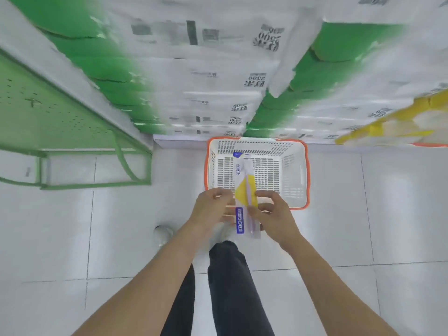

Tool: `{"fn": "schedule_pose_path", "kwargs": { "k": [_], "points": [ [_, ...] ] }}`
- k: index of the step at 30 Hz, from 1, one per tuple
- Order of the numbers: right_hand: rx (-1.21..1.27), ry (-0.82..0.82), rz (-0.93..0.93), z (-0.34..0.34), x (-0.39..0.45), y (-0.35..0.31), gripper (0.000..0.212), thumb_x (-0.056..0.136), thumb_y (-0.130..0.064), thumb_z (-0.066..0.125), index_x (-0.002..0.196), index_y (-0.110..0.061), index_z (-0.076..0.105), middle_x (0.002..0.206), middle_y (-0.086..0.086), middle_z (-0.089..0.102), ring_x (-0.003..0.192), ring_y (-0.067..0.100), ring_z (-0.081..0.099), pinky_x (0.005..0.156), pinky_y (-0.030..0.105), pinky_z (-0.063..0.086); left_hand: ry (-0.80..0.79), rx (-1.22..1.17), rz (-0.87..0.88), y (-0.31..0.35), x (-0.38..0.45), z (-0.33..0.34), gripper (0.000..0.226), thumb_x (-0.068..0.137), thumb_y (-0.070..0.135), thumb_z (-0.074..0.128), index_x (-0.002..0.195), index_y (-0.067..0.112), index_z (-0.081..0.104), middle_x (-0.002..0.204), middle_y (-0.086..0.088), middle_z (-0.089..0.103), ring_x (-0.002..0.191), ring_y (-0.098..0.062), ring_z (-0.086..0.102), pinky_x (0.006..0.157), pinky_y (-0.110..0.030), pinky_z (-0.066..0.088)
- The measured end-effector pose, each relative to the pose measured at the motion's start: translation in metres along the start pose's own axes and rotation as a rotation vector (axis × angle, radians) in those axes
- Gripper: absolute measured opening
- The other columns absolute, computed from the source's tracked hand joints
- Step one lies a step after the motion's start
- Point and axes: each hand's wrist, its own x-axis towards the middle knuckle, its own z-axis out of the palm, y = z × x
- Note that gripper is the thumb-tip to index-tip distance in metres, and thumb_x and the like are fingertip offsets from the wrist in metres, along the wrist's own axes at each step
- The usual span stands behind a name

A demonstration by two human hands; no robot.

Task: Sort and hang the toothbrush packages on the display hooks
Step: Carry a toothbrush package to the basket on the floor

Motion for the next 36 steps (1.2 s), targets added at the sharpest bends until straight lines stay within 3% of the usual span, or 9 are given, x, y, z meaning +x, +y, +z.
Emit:
{"fn": "schedule_pose_path", "kwargs": {
  "k": [5,9,12,18,22,24,26,31,36],
  "points": [
    [0.007,0.088,0.103,0.022,0.167,0.101,0.037,0.091,-0.017,0.073,0.122,-0.017,0.054,0.096,0.006,0.071,0.080,0.021,0.069,0.067,0.037,0.057,0.050,0.130,-0.022,-0.045,0.152,0.008,0.019,0.097,0.017,0.059,0.110,0.005,0.067,0.095,-0.014,0.075,0.074,-0.025,0.072,0.076,-0.038,0.061],
    [-0.042,0.077,0.140,0.059,0.301,0.180,0.028,0.090,-0.014,0.071,0.115,-0.016,0.059,0.085,0.002,0.069,0.077,0.022,0.066,0.074,0.040,0.056,0.094,0.101,-0.046,-0.090,0.248,-0.007,0.018,0.097,0.016,0.058,0.106,0.004,0.068,0.090,-0.013,0.075,0.065,-0.020,0.068,0.064,-0.029,0.057],
    [-0.054,0.080,0.189,0.087,0.381,0.226,0.031,0.088,-0.018,0.072,0.115,-0.017,0.058,0.092,0.005,0.071,0.087,0.027,0.069,0.084,0.046,0.058,0.107,0.126,-0.038,-0.121,0.299,-0.020,0.016,0.097,0.018,0.059,0.103,0.008,0.069,0.090,-0.009,0.076,0.066,-0.017,0.070,0.062,-0.024,0.056],
    [-0.237,0.142,0.252,0.137,0.461,0.283,0.033,0.091,-0.021,0.063,0.122,-0.009,0.061,0.099,0.008,0.071,0.085,0.023,0.064,0.071,0.030,0.047,0.130,0.186,-0.057,-0.170,0.343,-0.045,0.012,0.099,0.019,0.057,0.103,0.015,0.068,0.085,-0.003,0.076,0.067,-0.016,0.070,0.065,-0.025,0.058],
    [-0.560,0.078,0.247,0.145,0.452,0.287,0.036,0.098,-0.022,0.052,0.130,-0.005,0.050,0.113,0.007,0.062,0.102,0.031,0.064,0.079,0.037,0.052,0.151,0.284,-0.073,-0.183,0.338,-0.060,0.013,0.100,0.020,0.056,0.101,0.015,0.068,0.086,-0.002,0.076,0.068,-0.016,0.070,0.066,-0.026,0.059],
    [-0.676,0.036,0.224,0.137,0.429,0.271,0.016,0.097,-0.013,0.049,0.110,-0.008,0.057,0.102,0.001,0.059,0.095,0.030,0.062,0.072,0.034,0.048,0.154,0.354,-0.092,-0.183,0.323,-0.066,0.015,0.098,0.022,0.056,0.098,0.015,0.068,0.086,-0.001,0.075,0.075,-0.018,0.071,0.070,-0.028,0.059],
    [-0.765,0.009,0.166,0.124,0.396,0.247,0.013,0.095,-0.009,0.047,0.095,-0.006,0.060,0.088,0.003,0.063,0.084,0.027,0.062,0.066,0.031,0.047,0.140,0.423,-0.113,-0.175,0.299,-0.069,0.017,0.097,0.022,0.054,0.091,0.015,0.069,0.084,-0.001,0.074,0.079,-0.022,0.072,0.080,-0.037,0.061],
    [-0.769,-0.055,0.064,0.100,0.260,0.158,0.019,0.095,-0.013,0.046,0.086,-0.009,0.062,0.082,0.006,0.068,0.071,0.024,0.064,0.061,0.031,0.050,0.119,0.481,-0.115,-0.128,0.190,-0.068,0.022,0.100,0.024,0.047,0.087,0.018,0.063,0.089,-0.003,0.072,0.083,-0.026,0.070,0.074,-0.033,0.057],
    [-0.686,-0.118,0.016,0.107,0.105,0.076,0.028,0.101,-0.023,0.045,0.081,-0.007,0.056,0.077,0.007,0.059,0.069,0.020,0.055,0.061,0.027,0.041,0.136,0.399,-0.093,-0.088,0.056,-0.079,0.024,0.095,0.021,0.045,0.083,0.011,0.063,0.084,-0.007,0.070,0.082,-0.030,0.070,0.077,-0.041,0.058]
  ]
}}
